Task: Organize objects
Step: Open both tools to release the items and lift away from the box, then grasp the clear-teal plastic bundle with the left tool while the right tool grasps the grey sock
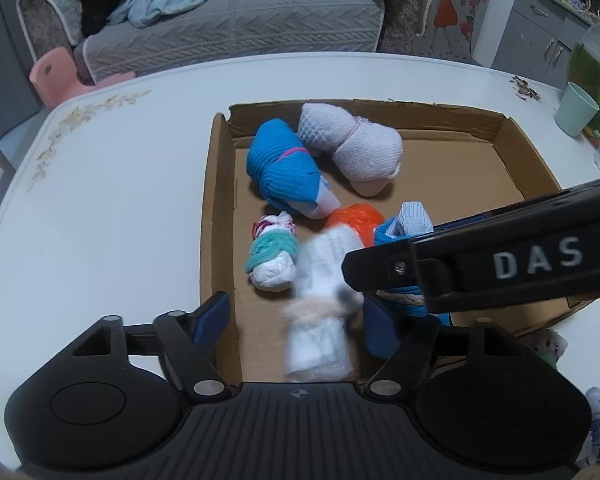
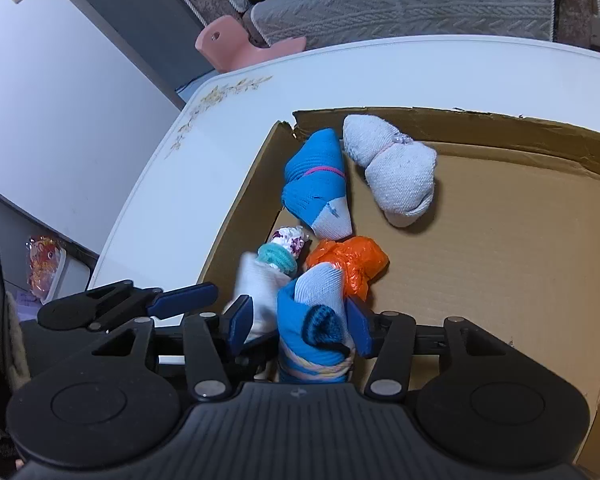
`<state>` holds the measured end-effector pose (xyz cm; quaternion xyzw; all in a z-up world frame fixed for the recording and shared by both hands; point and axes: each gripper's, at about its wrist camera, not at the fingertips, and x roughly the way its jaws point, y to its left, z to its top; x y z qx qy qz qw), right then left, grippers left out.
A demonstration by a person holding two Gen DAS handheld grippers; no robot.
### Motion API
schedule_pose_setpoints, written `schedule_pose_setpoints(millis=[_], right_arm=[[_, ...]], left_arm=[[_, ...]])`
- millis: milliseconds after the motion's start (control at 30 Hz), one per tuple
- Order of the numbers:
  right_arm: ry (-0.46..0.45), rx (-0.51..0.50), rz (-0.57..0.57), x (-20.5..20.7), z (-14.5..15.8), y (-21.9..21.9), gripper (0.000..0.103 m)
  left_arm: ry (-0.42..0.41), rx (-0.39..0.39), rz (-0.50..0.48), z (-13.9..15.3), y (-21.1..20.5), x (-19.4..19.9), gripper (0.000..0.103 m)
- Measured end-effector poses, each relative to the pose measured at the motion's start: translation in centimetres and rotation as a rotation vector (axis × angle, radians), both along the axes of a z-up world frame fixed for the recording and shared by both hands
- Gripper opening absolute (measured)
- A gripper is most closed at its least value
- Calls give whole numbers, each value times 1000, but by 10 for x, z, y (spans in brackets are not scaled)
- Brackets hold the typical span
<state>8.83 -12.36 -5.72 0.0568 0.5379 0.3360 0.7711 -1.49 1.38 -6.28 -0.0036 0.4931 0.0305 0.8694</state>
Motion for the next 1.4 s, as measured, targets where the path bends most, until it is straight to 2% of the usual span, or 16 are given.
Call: schedule_pose_setpoints(millis=[133, 467, 767, 1067, 1133, 1233, 1333, 1400], right_arm=[[0, 0, -1, -1, 0, -1, 51], [-1, 27, 0, -2, 8, -2, 51], [-39, 83, -44, -2, 31, -23, 54], [-82, 150, -103, -9, 56, -57, 58], [-88, 148, -126, -13, 57, -67, 62], [-83, 126, -161, -19, 59, -84, 63], [-129, 120, -166, -38, 74, -102, 63], [-158, 86, -184, -57, 82, -116, 72]], left_arm=[[-3, 39, 0, 4, -4, 1, 87], [-20, 68, 11, 16, -3, -1, 88], [-49, 40, 34, 39, 5, -15, 92], [-50, 19, 56, 56, 13, -43, 95], [-41, 5, 60, 58, 14, -51, 95], [-16, -12, 40, 63, 10, -67, 95], [10, -8, -2, 68, 2, -88, 96], [27, -10, -18, 70, -4, -105, 98]])
